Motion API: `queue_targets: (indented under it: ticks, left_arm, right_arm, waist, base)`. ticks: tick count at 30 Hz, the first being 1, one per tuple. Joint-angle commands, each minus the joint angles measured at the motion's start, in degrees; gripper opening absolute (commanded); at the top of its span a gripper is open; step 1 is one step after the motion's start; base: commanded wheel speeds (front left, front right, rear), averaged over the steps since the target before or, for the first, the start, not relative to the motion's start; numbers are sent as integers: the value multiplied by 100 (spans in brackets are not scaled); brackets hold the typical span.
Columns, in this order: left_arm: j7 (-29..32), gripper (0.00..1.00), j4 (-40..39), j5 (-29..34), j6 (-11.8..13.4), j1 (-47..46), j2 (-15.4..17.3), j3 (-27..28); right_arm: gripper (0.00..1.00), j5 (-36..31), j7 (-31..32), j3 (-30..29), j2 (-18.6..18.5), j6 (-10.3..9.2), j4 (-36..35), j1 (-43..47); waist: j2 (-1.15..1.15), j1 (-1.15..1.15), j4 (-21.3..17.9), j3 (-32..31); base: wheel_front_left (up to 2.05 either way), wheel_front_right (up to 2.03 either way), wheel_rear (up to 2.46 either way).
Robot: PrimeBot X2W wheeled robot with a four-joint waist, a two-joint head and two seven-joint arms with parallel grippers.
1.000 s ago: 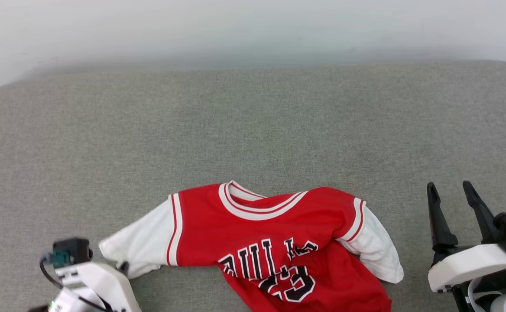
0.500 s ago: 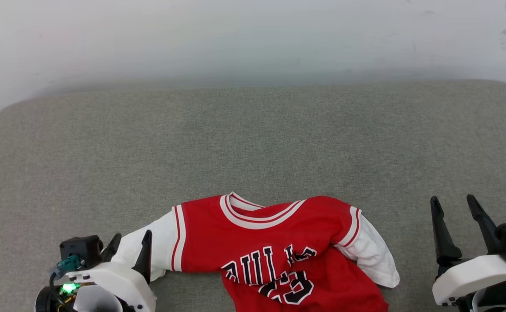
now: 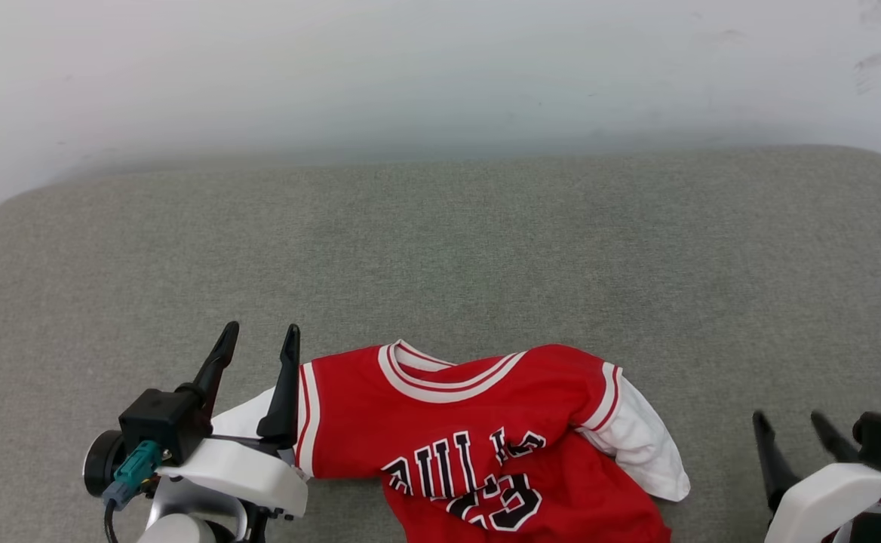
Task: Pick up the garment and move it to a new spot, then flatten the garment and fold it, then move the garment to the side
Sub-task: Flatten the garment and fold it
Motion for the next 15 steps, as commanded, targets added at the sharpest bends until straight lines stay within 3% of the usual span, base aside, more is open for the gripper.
queue_targets:
  ticks: [1,8,15]
  left_arm:
    - [-48,100,-76,52,8,-67,-11,-7]
    - [-40,100,-312,200,-42,-172,78,-87]
    - [-61,100,-355,155,0,-223,1,-77]
  right_arm:
    - [100,89,410,5,5,-3,74,91]
    - [100,430,2060,452,-261,-3,232,-66]
    - [100,800,2653,984,-613,-4,596,-470]
  waist:
    - [0,0,33,25]
    - [0,0,254,218]
    - [0,0,465,461]
  base:
    - [0,0,0]
    - [0,0,0]
    - [0,0,0]
